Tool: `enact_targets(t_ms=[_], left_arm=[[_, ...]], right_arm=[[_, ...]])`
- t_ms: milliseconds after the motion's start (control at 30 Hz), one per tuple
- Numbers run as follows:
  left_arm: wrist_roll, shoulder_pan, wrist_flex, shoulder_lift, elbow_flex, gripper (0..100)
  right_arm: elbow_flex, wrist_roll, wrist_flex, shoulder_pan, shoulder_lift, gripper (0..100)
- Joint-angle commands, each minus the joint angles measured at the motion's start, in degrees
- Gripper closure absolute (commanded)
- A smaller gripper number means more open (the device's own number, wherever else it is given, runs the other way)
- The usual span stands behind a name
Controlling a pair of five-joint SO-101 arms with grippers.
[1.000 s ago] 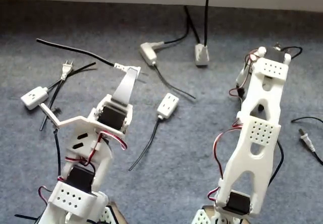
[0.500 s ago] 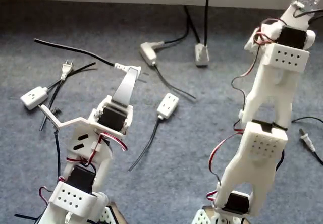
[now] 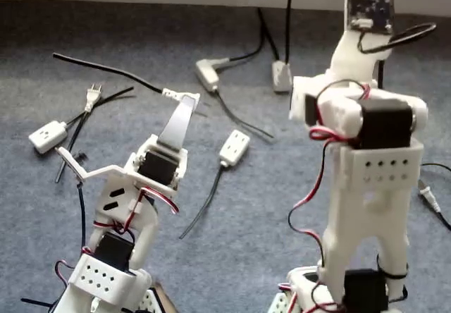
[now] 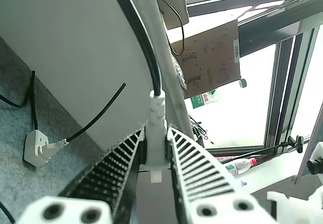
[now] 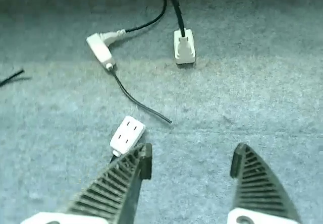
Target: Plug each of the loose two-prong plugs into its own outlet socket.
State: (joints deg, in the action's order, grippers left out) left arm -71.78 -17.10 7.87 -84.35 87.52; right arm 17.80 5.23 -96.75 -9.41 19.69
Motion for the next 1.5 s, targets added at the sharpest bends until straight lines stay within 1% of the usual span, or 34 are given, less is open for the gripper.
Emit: enact_targets(t_ms=[0,100,200,333,433,567,667,900,1067,1233,1400,1467], left_arm=[[-0.53,-0.57,1.49,-1.01,-0.75,99],[-0.53,-1.19,1.49,-1.01,-0.75,99],[-0.53,-3.38,1.49,-1.01,-0.75,99],[-0.53,-6.99,1.49,-1.01,-0.66,99],[-0.26,-9.89,1.41,-1.1,-0.48,99],[-0.26,-11.74,1.23,-1.1,-0.31,99],[-0.18,-13.41,1.14,-1.1,-0.22,99],[-0.18,-14.2,1.14,-1.1,0.92,99],[0.0,-17.01,1.14,-1.1,1.54,99],[6.33,-20.44,1.14,-1.1,1.98,99],[6.77,-20.09,1.14,-1.1,1.98,99],[6.51,-18.68,1.14,-1.1,1.98,99]], right_arm=[[-9.19,-6.51,3.38,-5.41,9.1,81.3],[-17.1,-8.53,7.78,-11.65,13.67,90.5],[-23.96,-11.6,12.0,-17.63,17.63,98.5],[-29.93,-14.95,15.96,-23.52,22.9,99.1],[-33.89,-16.18,19.82,-25.1,25.54,99.1],[-39.08,-16.18,24.75,-24.48,27.21,99.1],[-40.31,-16.09,26.68,-23.43,27.21,99.1],[-40.31,-16.18,33.01,-14.55,27.03,99.1],[-40.66,-16.26,38.11,-10.42,26.95,99.1],[-40.66,-16.26,38.46,-8.57,25.89,99.1],[-40.75,-16.26,35.65,-8.31,24.92,99.1],[-40.75,-16.26,34.77,-7.52,25.36,99.1]])
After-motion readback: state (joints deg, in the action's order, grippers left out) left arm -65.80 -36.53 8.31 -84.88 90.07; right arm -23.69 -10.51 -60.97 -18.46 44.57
